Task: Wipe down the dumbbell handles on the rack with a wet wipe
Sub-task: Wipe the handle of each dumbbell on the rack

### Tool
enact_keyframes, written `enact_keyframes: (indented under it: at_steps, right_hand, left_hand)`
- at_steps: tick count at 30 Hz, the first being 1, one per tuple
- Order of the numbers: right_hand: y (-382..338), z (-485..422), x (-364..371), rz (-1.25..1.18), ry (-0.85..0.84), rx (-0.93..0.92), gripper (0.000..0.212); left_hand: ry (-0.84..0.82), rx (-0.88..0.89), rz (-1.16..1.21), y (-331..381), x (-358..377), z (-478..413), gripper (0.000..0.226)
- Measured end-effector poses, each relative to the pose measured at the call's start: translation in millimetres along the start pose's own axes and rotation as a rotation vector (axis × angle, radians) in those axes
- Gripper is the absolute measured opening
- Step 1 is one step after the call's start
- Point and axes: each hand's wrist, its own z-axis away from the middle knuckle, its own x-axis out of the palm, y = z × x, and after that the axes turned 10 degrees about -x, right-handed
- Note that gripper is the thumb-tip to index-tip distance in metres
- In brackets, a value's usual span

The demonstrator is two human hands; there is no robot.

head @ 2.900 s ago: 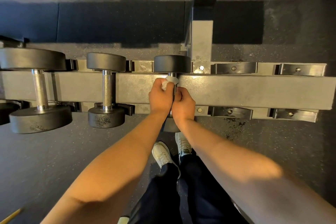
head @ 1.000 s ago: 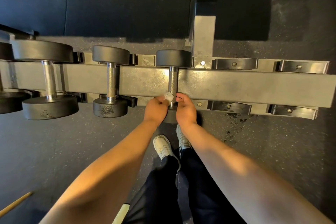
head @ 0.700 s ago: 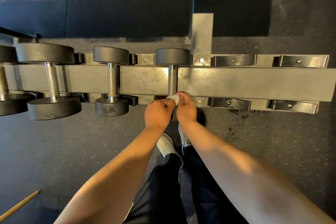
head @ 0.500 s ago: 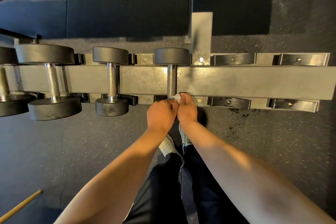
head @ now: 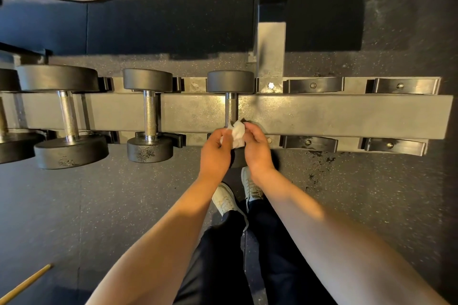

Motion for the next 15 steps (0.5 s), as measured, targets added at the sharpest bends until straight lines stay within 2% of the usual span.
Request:
enact_keyframes:
  at_steps: [9,15]
  right_hand:
    - [-18.7,6.8,7.8,0.039,-0.133,-0.127,0.020]
    - [-17.9,-3.2,9.2,0.085,-0.082,-0.180,0.015]
  left_hand:
    - [-0.003,-0.080,0.166,20.2,-10.1,-17.2,0.033]
    - [-0.013,-0.181,0.411,21.5,-10.5,-14.3,0.027]
